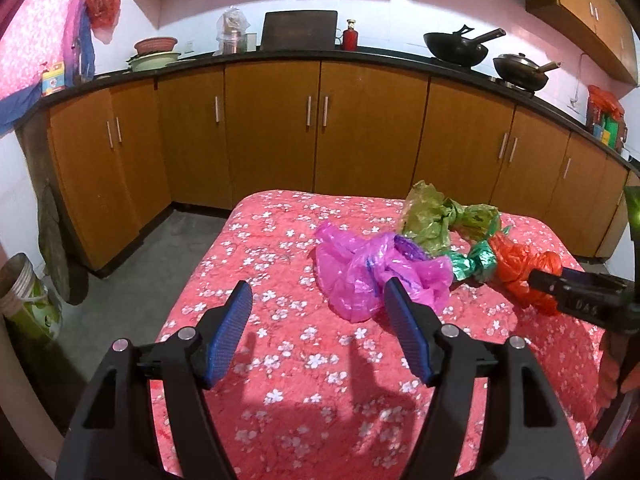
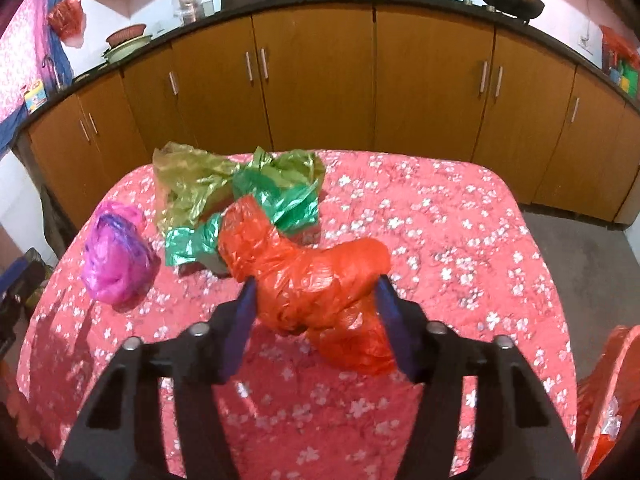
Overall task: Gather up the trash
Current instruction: 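Grasp a red bag with the right gripper while the left gripper grasps a pink bag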
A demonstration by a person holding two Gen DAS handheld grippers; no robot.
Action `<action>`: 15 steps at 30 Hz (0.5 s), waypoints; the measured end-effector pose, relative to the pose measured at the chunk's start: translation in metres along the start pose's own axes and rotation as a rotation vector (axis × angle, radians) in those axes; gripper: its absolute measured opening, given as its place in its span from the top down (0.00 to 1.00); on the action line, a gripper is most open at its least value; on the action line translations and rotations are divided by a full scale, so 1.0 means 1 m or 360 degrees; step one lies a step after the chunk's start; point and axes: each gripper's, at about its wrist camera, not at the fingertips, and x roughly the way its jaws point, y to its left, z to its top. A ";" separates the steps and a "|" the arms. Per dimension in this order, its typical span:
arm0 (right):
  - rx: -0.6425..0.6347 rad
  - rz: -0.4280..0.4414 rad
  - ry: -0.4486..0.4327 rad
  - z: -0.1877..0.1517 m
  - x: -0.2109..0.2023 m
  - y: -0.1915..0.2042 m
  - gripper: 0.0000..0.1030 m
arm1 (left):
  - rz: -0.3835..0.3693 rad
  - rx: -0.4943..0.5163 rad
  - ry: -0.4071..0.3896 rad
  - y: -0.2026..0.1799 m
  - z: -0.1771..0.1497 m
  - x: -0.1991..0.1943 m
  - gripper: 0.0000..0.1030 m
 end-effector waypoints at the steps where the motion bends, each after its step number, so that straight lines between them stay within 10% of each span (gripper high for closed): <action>1: -0.0013 -0.0002 0.0000 -0.002 -0.001 0.001 0.56 | -0.0004 0.0002 0.0003 -0.001 0.000 0.001 0.34; 15: 0.0272 0.0058 -0.0086 -0.036 -0.053 -0.039 0.66 | -0.0091 -0.0007 0.0083 -0.028 0.015 0.024 0.30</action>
